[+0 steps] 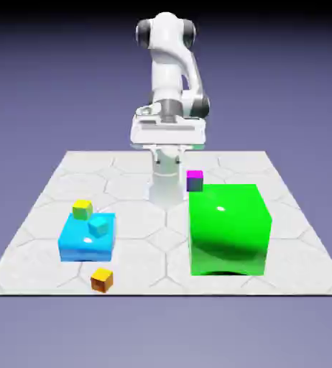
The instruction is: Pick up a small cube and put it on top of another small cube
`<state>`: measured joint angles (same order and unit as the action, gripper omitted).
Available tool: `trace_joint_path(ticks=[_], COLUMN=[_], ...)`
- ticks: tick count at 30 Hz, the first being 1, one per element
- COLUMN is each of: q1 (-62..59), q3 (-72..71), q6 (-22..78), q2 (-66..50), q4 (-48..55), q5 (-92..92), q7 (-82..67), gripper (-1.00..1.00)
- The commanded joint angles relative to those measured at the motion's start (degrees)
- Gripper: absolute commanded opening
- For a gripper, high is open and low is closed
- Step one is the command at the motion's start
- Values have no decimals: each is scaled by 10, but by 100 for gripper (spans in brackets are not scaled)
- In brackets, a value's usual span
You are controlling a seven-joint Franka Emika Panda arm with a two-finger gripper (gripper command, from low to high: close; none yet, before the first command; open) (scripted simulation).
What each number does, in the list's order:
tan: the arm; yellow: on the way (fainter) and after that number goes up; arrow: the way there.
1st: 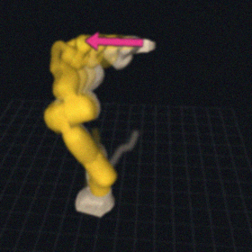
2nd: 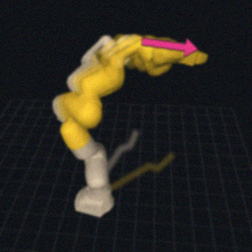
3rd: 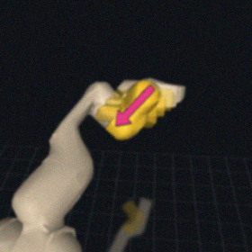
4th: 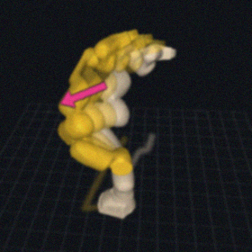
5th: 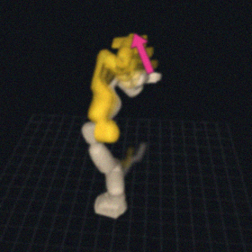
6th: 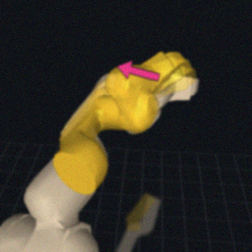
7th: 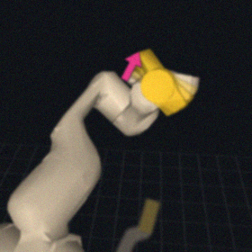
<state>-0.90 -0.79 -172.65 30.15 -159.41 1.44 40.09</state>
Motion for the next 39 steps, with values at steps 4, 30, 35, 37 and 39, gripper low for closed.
trace_joint_path(ticks=[4, 30, 35, 37, 39], q1=[-53, -311, -212, -172, -132], q3=[-26, -134, -30, 11, 53], q6=[45, 283, 236, 217, 199], q2=[-83, -568, -600, -612, -625], q4=[53, 353, 355, 356, 357], q5=[48, 293, 228, 202, 176], q7=[-79, -541, -583, -599, -615], gripper=[0, 0, 0, 0, 0])
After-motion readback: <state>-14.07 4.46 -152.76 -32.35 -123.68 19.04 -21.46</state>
